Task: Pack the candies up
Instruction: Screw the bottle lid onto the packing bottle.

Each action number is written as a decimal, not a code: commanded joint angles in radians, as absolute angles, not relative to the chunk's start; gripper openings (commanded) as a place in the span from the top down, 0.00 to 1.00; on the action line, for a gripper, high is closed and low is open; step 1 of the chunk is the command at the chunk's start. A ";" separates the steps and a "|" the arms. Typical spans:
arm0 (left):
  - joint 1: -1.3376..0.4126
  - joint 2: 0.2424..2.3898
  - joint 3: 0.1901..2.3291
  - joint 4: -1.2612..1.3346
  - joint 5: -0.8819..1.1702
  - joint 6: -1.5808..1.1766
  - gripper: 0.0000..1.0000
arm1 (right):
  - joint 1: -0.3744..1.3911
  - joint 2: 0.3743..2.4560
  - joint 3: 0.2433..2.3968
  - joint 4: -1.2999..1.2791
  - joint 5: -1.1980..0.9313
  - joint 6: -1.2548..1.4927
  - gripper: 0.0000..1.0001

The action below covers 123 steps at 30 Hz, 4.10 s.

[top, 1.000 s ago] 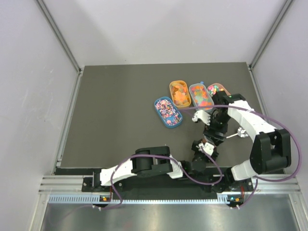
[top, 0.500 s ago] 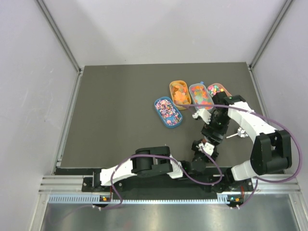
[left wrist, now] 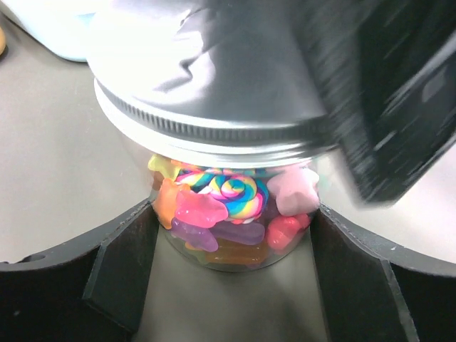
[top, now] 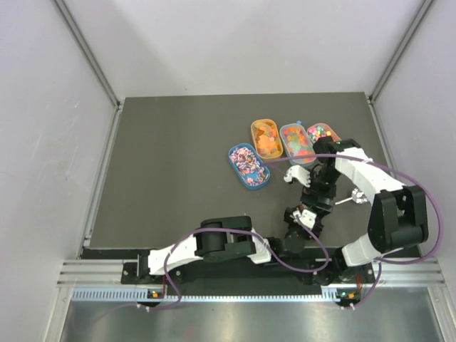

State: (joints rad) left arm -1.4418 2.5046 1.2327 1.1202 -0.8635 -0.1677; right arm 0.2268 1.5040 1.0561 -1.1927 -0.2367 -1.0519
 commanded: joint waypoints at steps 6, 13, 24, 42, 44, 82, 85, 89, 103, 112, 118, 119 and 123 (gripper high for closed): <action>-1.394 2.954 1.068 0.100 -0.629 -0.483 1.00 | 0.225 1.415 1.212 -1.473 -0.318 -1.400 0.00; -1.394 2.959 1.065 0.101 -0.621 -0.485 1.00 | 0.181 1.318 1.075 -1.471 -0.193 -1.760 0.00; -1.397 2.958 1.065 0.103 -0.618 -0.483 1.00 | 0.126 1.403 1.149 -1.468 -0.230 -2.006 0.00; -1.396 2.956 1.068 0.101 -0.612 -0.476 1.00 | 0.149 1.439 1.178 -1.474 -0.301 -2.131 0.00; -1.396 2.956 1.068 0.103 -0.612 -0.476 1.00 | 0.158 1.436 1.177 -1.474 -0.307 -2.129 0.00; -1.396 2.956 1.066 0.112 -0.612 -0.466 1.00 | 0.221 1.425 1.115 -1.473 -0.308 -2.108 0.23; -1.397 2.954 1.066 0.112 -0.611 -0.466 1.00 | 0.219 1.437 1.123 -1.471 -0.302 -2.079 0.31; -1.396 2.956 1.068 0.109 -0.614 -0.465 1.00 | 0.222 1.459 1.115 -1.470 -0.299 -1.975 0.37; -1.394 2.953 1.068 0.110 -0.627 -0.459 1.00 | 0.213 1.506 1.072 -1.404 -0.373 -1.533 0.99; -1.396 2.953 1.063 0.121 -0.629 -0.453 1.00 | 0.213 1.485 1.011 -1.362 -0.476 -1.301 1.00; -1.396 2.953 1.065 0.121 -0.629 -0.453 1.00 | 0.212 1.496 1.012 -1.328 -0.463 -1.253 1.00; -1.394 2.954 1.063 0.120 -0.629 -0.453 1.00 | 0.212 1.499 1.020 -1.322 -0.456 -1.243 1.00; -1.393 2.953 1.066 0.114 -0.634 -0.454 1.00 | 0.209 1.543 1.071 -1.345 -0.468 -1.177 1.00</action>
